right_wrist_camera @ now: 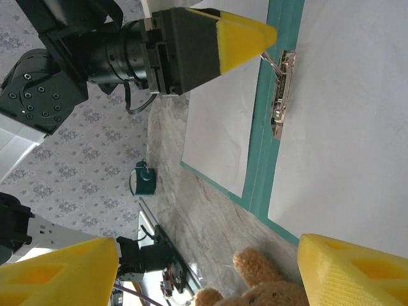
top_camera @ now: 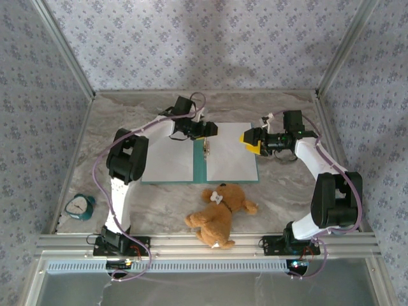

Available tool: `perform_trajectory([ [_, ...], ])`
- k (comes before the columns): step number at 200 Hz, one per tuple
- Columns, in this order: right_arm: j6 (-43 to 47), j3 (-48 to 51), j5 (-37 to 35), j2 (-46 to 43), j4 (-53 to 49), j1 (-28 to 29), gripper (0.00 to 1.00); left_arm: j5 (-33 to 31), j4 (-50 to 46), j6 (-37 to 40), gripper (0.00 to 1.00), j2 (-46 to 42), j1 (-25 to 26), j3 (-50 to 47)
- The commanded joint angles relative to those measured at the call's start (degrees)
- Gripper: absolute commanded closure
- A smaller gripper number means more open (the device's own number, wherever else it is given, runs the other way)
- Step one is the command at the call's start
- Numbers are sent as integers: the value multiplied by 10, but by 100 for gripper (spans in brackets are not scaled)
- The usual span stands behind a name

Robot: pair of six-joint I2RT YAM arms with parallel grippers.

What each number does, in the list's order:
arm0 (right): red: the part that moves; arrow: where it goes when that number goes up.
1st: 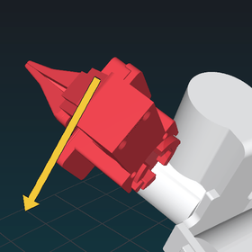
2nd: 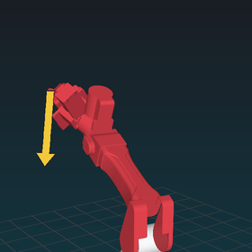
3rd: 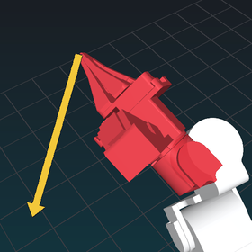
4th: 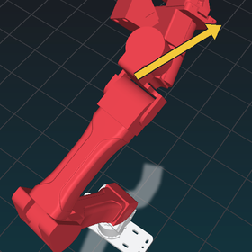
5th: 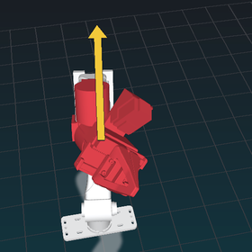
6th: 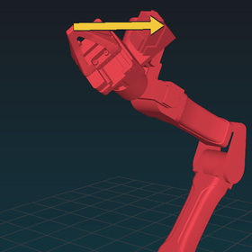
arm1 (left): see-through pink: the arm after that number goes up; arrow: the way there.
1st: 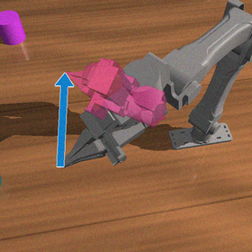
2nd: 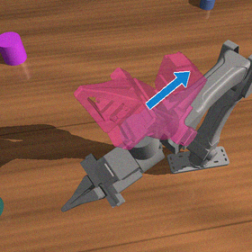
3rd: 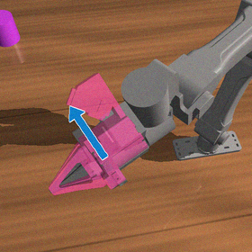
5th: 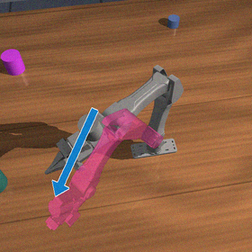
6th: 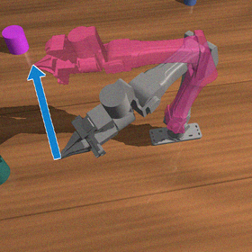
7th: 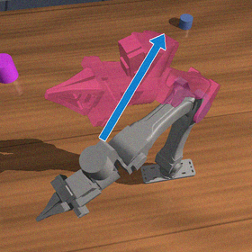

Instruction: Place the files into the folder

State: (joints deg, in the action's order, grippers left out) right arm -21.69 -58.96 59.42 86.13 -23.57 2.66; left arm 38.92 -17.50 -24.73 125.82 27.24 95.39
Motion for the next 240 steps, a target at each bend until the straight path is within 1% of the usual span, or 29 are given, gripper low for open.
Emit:
perform_trajectory([
  [1,-10,5,14,-7,-7,4,24,25,25,-7,22,-56,9,-22],
  [16,-10,4,12,-8,-7,4,24,28,21,-6,23,-74,12,-34],
  [35,-11,3,11,-6,-7,5,24,21,-18,21,23,-100,12,-19],
  [48,-13,0,10,-5,-7,6,24,3,-52,38,22,-113,11,-2],
  [64,-18,-1,4,-5,-5,9,24,-11,-76,38,23,-127,8,6],
  [101,-35,-2,-7,-3,5,16,24,-65,-107,34,23,-162,-1,-15],
  [118,-46,-3,-16,-4,11,19,23,-86,-105,25,23,-190,-12,-49],
  [133,-64,0,-30,-9,28,21,23,-118,-109,19,25,-217,-21,-83],
  [151,-90,8,-48,-21,62,25,21,-149,-114,10,28,-252,-38,-129],
  [167,-110,10,-61,-26,82,33,18,-159,-112,8,30,-280,-52,-175],
  [189,-162,3,-73,-24,103,44,20,-192,-119,14,31,-311,-66,-232],
  [217,-182,-24,-97,-22,99,80,21,-256,-131,7,34,-333,-82,-290],
  [240,-199,-54,-111,-5,81,109,21,-254,-80,-11,35,-352,-106,-352],
])
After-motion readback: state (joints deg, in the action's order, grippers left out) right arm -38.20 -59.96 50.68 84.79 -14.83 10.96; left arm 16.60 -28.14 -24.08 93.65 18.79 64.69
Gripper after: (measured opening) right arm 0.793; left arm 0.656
